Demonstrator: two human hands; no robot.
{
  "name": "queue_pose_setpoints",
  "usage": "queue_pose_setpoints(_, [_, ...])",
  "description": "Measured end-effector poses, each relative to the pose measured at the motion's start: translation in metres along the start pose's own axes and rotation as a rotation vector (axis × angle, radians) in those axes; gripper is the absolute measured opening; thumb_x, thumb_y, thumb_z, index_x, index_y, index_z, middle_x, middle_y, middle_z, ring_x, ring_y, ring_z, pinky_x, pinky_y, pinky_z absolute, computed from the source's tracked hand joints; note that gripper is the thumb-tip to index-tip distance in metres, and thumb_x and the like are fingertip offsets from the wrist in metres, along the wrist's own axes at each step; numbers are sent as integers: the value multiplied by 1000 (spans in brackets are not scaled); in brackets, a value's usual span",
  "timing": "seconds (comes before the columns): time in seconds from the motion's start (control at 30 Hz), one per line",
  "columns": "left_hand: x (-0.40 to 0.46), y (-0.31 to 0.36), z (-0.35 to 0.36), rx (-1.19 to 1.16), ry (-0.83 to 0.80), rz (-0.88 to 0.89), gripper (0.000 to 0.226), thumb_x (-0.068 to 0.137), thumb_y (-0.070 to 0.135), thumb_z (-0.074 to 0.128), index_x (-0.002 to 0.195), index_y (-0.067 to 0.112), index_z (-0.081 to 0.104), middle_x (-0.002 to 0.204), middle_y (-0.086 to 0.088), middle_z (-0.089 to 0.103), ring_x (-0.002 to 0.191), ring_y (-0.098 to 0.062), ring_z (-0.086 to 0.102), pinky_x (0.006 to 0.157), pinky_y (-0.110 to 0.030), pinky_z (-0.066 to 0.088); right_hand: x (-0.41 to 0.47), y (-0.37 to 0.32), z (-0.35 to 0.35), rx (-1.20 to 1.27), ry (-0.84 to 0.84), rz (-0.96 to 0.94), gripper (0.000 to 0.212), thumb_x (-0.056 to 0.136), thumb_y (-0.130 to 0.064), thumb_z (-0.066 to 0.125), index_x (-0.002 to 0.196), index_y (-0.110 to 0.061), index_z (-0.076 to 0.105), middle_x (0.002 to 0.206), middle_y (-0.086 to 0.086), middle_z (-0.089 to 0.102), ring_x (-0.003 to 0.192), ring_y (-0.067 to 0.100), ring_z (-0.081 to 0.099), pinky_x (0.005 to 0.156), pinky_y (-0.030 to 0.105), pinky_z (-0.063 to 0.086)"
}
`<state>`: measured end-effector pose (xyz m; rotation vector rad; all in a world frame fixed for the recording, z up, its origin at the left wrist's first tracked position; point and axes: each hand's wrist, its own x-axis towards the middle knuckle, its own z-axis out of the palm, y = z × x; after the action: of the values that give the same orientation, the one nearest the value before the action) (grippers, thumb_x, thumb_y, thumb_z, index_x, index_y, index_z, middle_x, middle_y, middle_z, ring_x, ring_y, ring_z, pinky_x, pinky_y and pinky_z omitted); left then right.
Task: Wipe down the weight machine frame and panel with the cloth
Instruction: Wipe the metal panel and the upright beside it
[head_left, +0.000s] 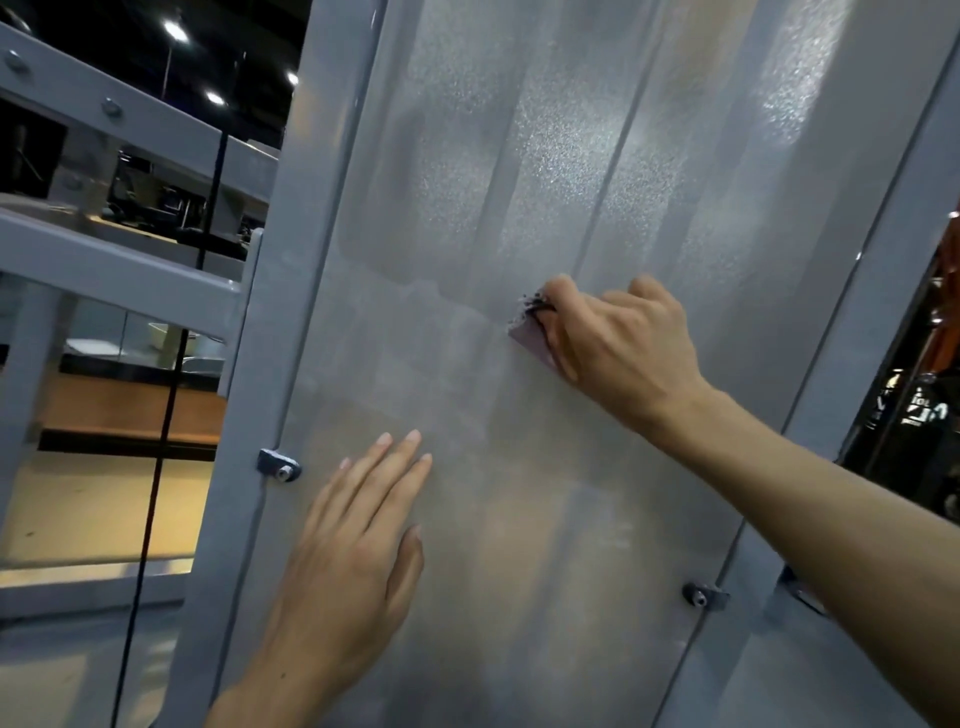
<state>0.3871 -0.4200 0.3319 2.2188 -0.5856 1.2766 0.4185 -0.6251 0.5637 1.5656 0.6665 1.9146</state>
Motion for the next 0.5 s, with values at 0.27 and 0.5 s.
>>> queue_pose_setpoints(0.27, [3,-5,-6,-34,5,-5,59,95,25,44,154,17,44,166,8,30,155,-15,24,123,-42,22,-25,-31,-1,180,-52,-341,33,106,-44,54,90,-18,67,55,1,47,45,25,51,54,34,28])
queue_pose_setpoints(0.5, [7,-12,-10,31,-22,-1,62,96,27,44,157,19,39,168,8,24,157,-14,18,126,-38,14,-5,-25,3,131,-25,-91,31,105,-43,54,87,-19,63,53,1,53,45,26,57,53,33,32])
